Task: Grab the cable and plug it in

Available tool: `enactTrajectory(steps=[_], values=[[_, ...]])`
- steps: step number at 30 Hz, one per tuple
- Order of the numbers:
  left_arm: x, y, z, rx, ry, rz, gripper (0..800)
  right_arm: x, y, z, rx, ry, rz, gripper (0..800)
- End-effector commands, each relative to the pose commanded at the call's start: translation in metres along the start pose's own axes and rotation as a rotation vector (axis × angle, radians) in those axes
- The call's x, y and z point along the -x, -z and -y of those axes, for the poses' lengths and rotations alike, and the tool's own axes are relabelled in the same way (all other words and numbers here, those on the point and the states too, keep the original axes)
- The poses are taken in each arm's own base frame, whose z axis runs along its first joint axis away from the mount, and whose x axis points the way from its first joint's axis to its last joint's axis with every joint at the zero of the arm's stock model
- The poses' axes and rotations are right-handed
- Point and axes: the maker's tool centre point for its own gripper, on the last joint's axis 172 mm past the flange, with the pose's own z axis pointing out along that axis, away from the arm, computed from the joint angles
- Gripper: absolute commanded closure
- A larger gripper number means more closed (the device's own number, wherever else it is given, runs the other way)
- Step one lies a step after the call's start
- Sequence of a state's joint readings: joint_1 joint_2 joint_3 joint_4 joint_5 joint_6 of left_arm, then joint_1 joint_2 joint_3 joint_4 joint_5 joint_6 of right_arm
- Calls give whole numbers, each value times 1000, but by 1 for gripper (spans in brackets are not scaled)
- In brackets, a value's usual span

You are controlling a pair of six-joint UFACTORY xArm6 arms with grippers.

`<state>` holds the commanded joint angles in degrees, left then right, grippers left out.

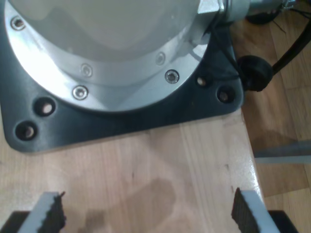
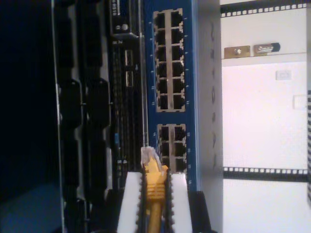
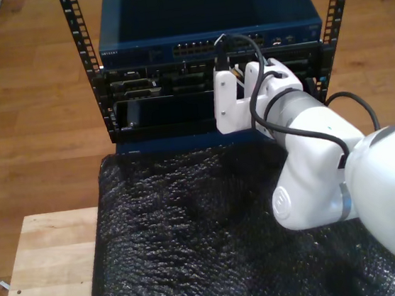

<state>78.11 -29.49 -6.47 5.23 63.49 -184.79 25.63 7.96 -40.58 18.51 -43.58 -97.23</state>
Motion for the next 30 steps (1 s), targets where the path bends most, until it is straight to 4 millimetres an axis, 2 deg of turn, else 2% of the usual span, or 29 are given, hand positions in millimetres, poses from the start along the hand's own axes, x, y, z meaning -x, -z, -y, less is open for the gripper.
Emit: enactTrajectory(steps=[2,10,15,21,27,30], values=[[0,0,0,0,0,0,0,-1,-2,-6,10,1,0,800],[1,1,0,0,0,2,0,5,-8,7,-10,4,11,800],[0,0,0,0,0,0,0,18,-19,12,-15,0,35,800],[0,0,0,0,0,2,0,20,-13,5,28,1,43,800],[0,0,0,0,0,2,0,30,5,13,64,9,65,800],[0,0,0,0,0,0,0,30,13,-3,112,12,66,800]])
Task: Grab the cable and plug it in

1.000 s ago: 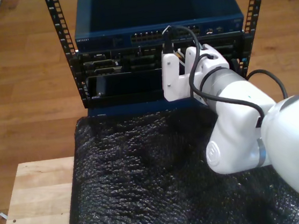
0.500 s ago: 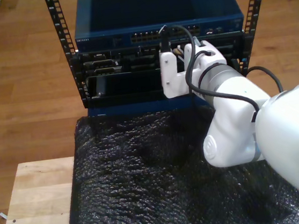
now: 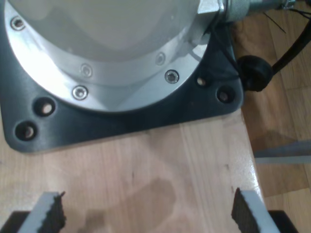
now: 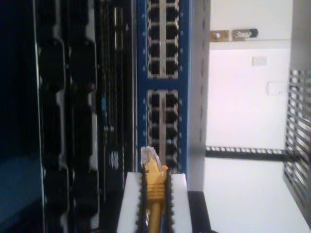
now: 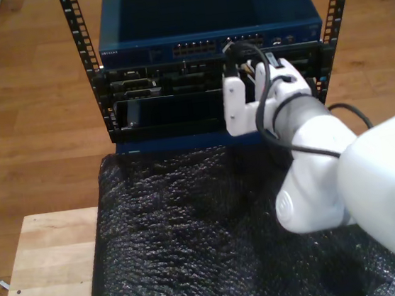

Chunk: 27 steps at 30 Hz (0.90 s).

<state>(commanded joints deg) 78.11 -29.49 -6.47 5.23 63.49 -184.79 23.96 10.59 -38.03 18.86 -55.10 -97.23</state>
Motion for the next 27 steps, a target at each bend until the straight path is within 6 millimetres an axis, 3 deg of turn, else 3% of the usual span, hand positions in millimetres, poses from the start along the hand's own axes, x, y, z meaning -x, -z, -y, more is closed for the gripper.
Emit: enactTrajectory(steps=[7,13,18,25,27], values=[[0,0,0,0,0,2,0,10,0,-5,10,-5,15,800],[0,0,0,0,0,2,0,36,-6,-14,29,-20,59,800],[0,0,0,0,0,0,0,33,-13,-24,57,-22,58,800],[0,0,0,0,0,0,0,29,-21,-9,38,-9,55,800],[0,0,0,0,0,0,0,30,-23,-14,76,-6,62,800]])
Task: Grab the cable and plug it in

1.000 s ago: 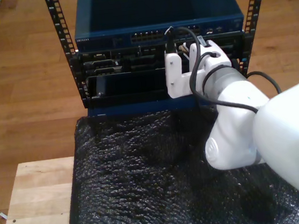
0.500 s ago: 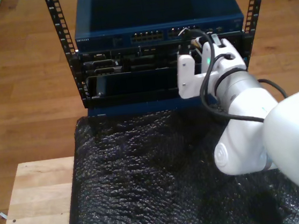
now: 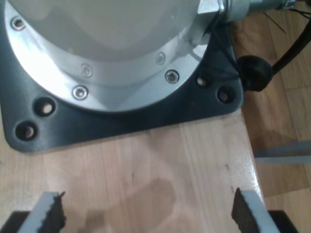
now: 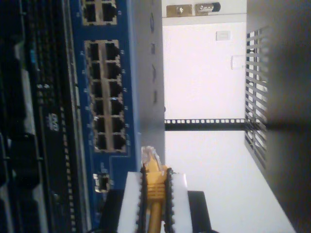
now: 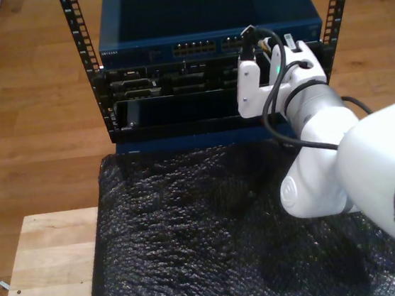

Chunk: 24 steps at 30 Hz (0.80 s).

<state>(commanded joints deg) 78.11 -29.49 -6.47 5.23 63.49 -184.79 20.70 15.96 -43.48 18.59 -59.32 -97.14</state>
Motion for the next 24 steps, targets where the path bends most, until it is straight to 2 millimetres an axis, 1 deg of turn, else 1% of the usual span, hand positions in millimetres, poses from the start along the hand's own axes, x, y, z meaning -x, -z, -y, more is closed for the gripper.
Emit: enactTrajectory(steps=[3,5,9,11,14,17,20,24], values=[[0,0,0,0,0,0,0,2,1,-6,96,12,18,800],[0,0,0,0,0,2,0,3,0,-19,158,13,28,800],[0,0,0,0,0,-2,0,-5,0,-23,174,13,18,800],[0,0,0,0,0,2,0,-4,-1,-21,171,15,19,800],[0,0,0,0,0,0,0,-4,-4,-10,155,21,21,800],[0,0,0,0,0,0,0,-10,-3,-10,167,25,15,800],[0,0,0,0,0,2,0,-12,-6,-3,189,49,24,800],[0,0,0,0,0,0,0,-5,-9,2,210,69,59,800]])
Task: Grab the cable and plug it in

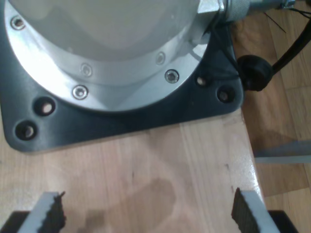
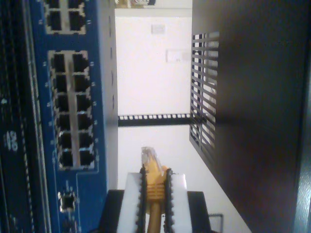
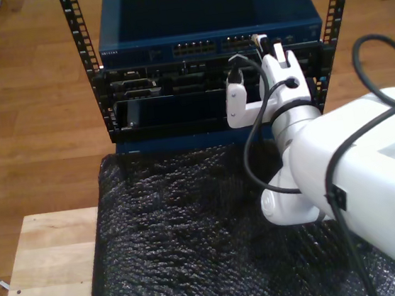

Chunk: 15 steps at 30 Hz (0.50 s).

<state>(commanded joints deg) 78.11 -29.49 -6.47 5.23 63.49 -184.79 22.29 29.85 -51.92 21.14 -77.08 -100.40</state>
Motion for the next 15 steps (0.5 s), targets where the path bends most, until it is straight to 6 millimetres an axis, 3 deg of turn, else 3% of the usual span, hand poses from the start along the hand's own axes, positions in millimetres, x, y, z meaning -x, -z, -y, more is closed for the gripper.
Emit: enactTrajectory(steps=[15], values=[[0,0,0,0,0,2,0,11,-8,13,44,-8,93,800]])
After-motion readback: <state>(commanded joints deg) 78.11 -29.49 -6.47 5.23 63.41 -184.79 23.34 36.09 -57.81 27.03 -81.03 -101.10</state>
